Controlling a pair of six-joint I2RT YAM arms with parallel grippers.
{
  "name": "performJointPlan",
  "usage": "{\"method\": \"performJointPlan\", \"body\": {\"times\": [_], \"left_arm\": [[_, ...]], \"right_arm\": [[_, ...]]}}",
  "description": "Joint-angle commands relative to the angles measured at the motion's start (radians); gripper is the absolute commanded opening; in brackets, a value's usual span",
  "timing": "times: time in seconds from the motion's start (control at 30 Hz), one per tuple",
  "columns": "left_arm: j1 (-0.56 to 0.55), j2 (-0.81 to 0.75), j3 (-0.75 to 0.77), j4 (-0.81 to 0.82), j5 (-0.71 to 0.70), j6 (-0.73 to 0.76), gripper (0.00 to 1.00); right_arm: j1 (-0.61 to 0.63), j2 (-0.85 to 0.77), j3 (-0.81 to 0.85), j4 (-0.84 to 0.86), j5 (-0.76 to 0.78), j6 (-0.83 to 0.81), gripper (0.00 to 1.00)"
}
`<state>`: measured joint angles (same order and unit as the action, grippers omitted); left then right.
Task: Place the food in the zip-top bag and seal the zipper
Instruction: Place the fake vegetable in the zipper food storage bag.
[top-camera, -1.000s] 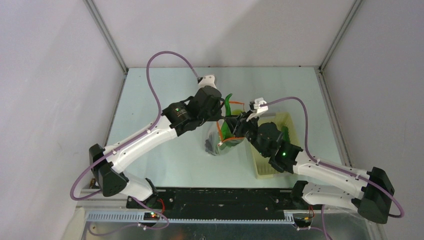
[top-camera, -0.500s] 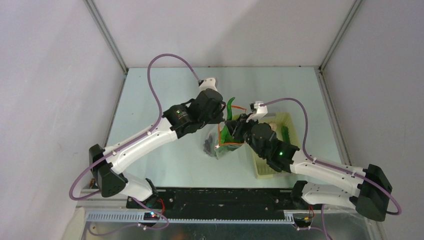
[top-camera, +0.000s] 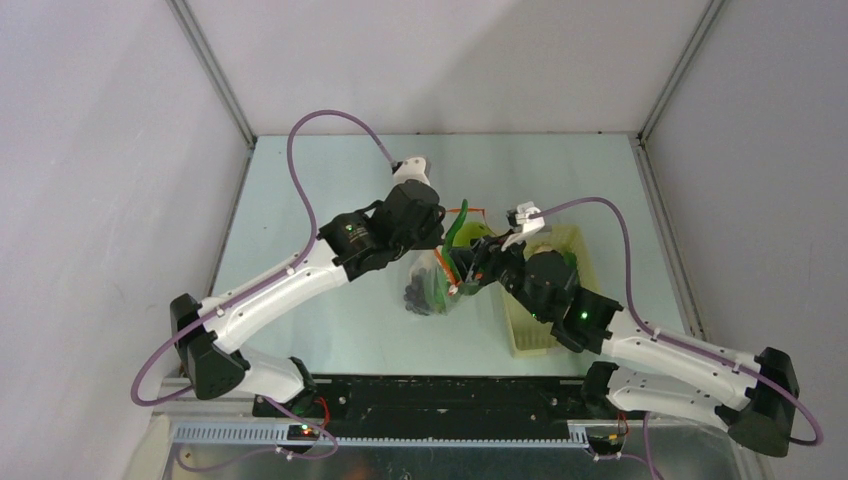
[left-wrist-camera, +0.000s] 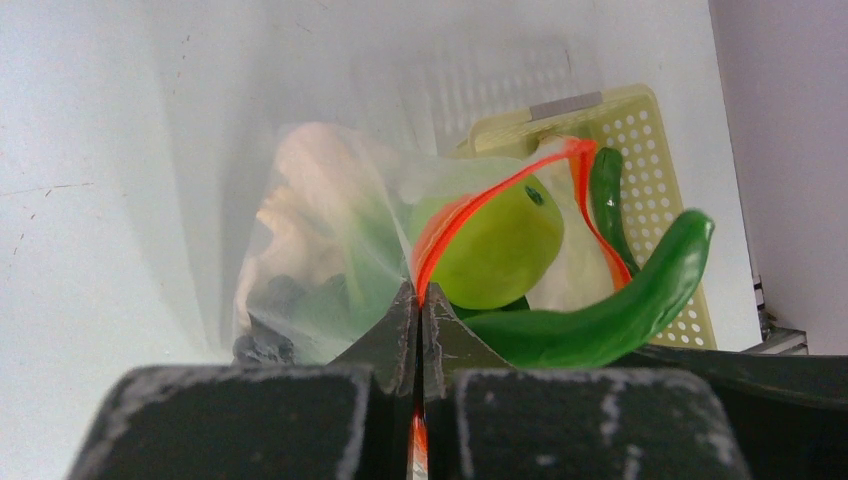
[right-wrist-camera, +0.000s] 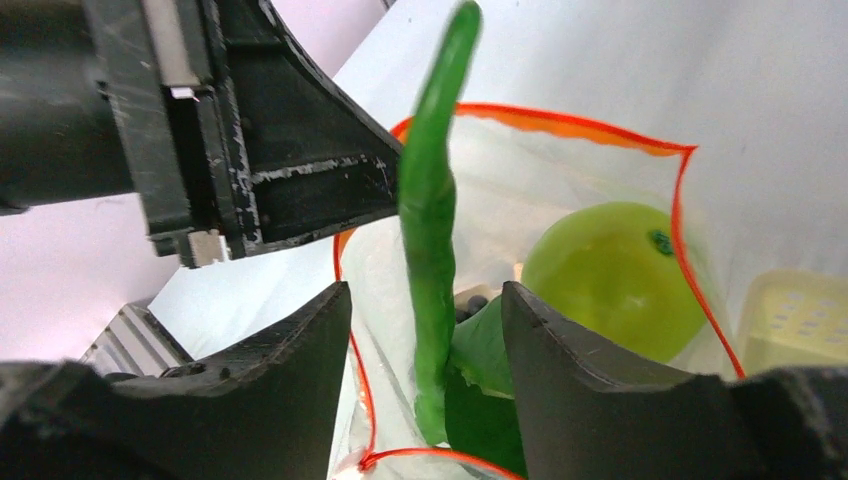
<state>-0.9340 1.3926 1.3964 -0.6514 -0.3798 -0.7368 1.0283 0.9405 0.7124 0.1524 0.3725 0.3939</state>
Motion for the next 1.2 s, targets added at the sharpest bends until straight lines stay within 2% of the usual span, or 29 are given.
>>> {"method": "performJointPlan", "body": {"times": [0.0, 0.23, 0.5, 0.77, 1.17], "left_arm": [[-0.004, -0.050, -0.010, 0.049, 0.003, -0.014, 0.00], [-0.012, -0.064, -0.019, 0.061, 0.016, -0.006, 0.00], [-0.023, -0.063, -0.022, 0.062, 0.016, -0.010, 0.00], [-0.026, -0.055, -0.016, 0.062, 0.017, -0.012, 0.00], [-0.030, -0.054, -0.012, 0.069, 0.022, -0.012, 0.00]], "right_arm": [[-0.005, -0.063, -0.001, 0.066, 0.010, -0.108, 0.63], [-0.068, -0.090, 0.015, 0.098, 0.041, -0.084, 0.61], [-0.168, 0.014, 0.118, 0.071, -0.029, 0.003, 0.57], [-0.171, 0.050, 0.148, 0.073, -0.047, 0.038, 0.56], [-0.172, 0.098, 0.148, 0.107, -0.046, 0.063, 0.47]]}}
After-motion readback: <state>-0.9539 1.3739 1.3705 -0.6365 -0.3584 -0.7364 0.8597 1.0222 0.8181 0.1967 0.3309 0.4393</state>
